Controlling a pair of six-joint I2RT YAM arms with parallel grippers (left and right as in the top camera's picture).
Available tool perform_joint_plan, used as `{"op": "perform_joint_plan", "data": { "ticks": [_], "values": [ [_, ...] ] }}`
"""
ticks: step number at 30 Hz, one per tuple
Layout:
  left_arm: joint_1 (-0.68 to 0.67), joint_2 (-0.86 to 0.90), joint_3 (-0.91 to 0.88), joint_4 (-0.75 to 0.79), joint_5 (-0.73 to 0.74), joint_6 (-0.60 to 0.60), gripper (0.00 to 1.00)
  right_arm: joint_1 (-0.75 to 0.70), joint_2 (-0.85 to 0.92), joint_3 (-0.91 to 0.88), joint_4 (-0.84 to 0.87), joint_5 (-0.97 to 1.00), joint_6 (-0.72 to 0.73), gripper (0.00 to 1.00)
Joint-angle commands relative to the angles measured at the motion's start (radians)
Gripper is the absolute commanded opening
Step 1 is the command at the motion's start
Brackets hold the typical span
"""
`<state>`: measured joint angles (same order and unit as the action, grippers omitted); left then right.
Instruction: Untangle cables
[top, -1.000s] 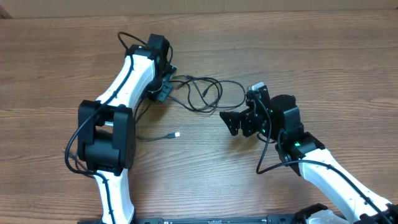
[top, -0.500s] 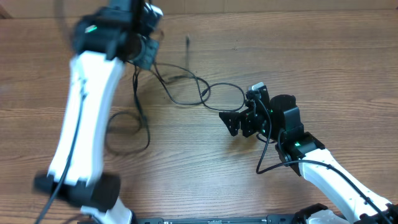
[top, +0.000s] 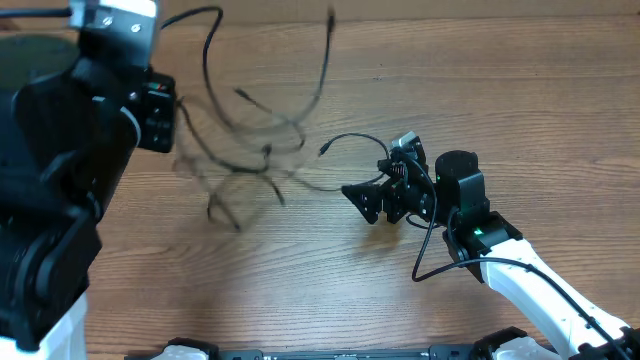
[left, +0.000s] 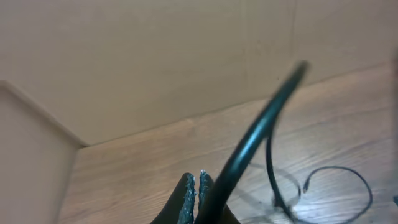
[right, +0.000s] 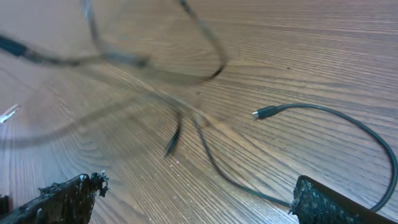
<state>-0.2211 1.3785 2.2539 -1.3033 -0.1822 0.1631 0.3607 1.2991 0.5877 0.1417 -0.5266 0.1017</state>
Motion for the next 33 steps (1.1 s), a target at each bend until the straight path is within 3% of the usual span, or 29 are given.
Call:
{"op": "perform_joint_plan", "data": {
  "ticks": [1,18,29,33],
  "values": [
    [-0.002,-0.007,0.009,0.005,-0.043,-0.01,0.04,-0.003,0.004,0.009,0.011,-0.035,0.003,1.0],
    [-0.002,0.021,0.008,0.017,-0.046,-0.01,0.04,-0.003,0.003,0.009,0.034,-0.081,0.003,1.0],
    [-0.002,0.084,0.008,-0.068,-0.045,-0.01,0.04,-0.003,-0.014,0.009,0.276,-0.461,0.003,1.0],
    [-0.002,0.113,0.008,-0.117,0.034,0.036,0.04,-0.003,-0.014,0.009,0.401,-0.56,0.003,1.0]
  ]
}}
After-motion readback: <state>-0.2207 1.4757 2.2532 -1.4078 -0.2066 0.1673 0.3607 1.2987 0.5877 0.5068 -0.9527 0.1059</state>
